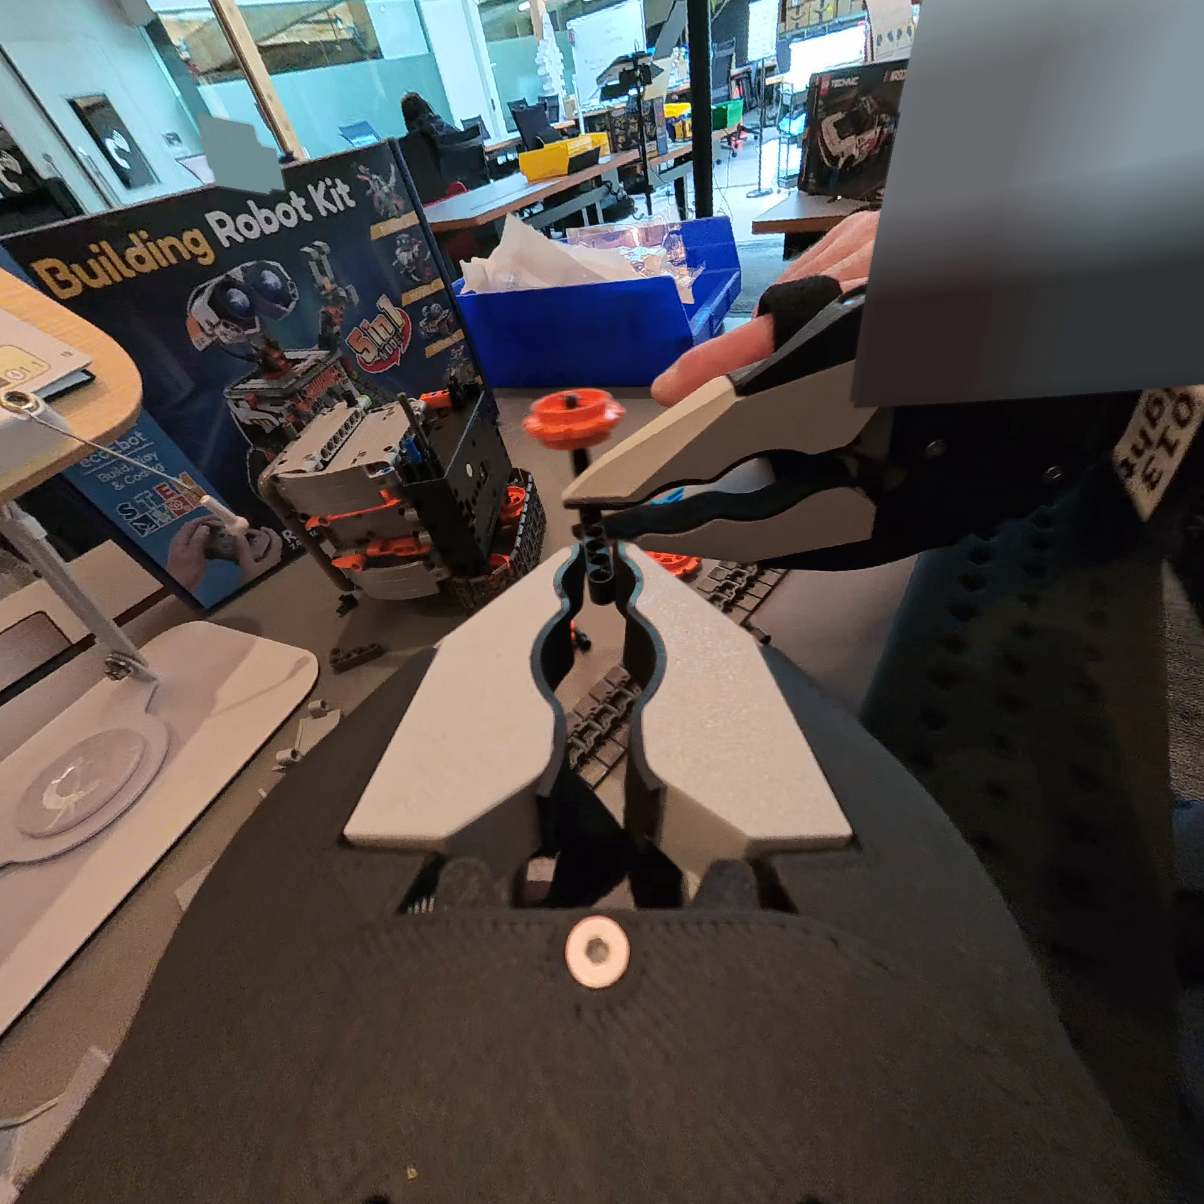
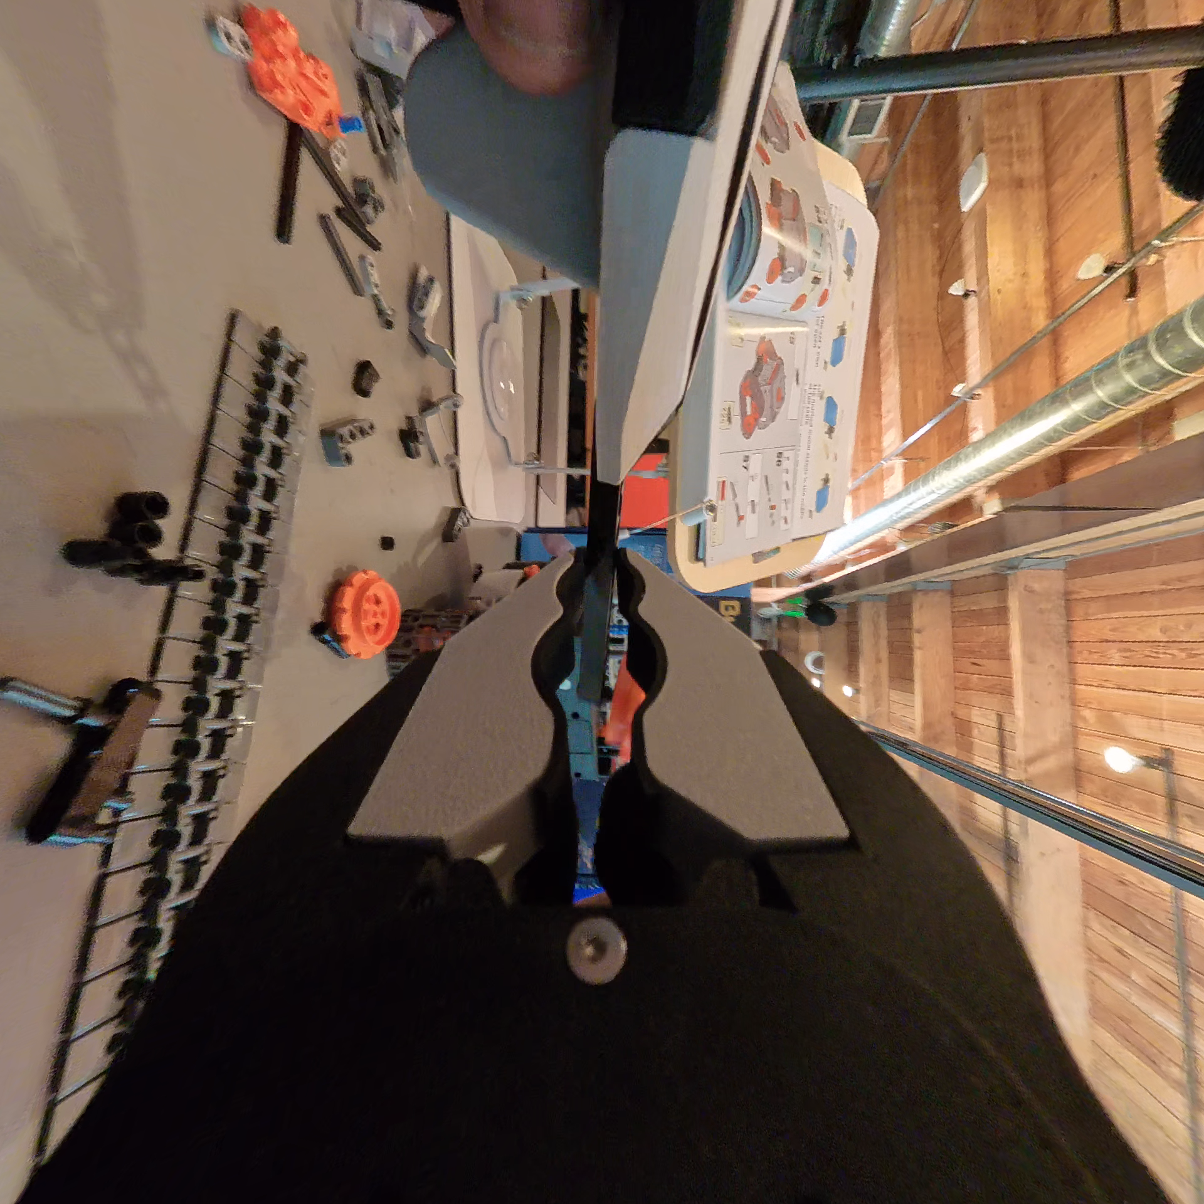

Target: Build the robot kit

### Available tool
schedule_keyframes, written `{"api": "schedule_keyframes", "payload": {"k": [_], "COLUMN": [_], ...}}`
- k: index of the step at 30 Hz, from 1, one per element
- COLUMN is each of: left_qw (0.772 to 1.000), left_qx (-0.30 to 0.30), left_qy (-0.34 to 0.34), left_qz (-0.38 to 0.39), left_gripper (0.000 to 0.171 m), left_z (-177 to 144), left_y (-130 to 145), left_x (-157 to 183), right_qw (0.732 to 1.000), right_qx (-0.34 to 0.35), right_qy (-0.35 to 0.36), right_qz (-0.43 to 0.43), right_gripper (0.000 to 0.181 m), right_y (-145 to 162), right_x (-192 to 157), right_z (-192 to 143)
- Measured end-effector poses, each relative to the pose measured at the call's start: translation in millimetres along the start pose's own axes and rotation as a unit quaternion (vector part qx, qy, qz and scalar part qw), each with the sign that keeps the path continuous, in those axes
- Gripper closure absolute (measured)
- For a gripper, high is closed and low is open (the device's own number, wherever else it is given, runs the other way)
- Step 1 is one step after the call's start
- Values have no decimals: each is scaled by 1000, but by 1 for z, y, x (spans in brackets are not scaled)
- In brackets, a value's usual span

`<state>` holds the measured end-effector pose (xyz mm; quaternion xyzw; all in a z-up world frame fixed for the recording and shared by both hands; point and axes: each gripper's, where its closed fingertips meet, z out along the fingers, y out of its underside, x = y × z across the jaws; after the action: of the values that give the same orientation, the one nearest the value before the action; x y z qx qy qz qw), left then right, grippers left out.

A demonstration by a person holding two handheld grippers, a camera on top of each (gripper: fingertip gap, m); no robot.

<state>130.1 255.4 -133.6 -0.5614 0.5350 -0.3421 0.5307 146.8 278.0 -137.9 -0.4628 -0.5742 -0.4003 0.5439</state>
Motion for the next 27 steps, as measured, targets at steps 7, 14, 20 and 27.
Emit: {"api": "schedule_keyframes", "payload": {"k": [7,14,20,27], "left_qw": [995,988,984,975], "left_qx": [-16,-22,-5,-8], "left_qy": [74,125,134,122], "left_qz": [69,90,113,188], "left_gripper": [165,166,165,165], "left_z": [-3,-7,-9,-11], "left_y": [9,19,23,28], "left_x": [24,43,49,54], "right_qw": [976,930,895,865], "right_qx": [96,103,127,140], "right_qy": [-136,-280,-340,-384], "right_qz": [144,214,259,293], "right_gripper": [147,173,173,177], "right_y": [-9,-2,-9,-12], "right_x": [-10,-45,-59,-70], "right_z": [-35,-51,-53,-50]}}
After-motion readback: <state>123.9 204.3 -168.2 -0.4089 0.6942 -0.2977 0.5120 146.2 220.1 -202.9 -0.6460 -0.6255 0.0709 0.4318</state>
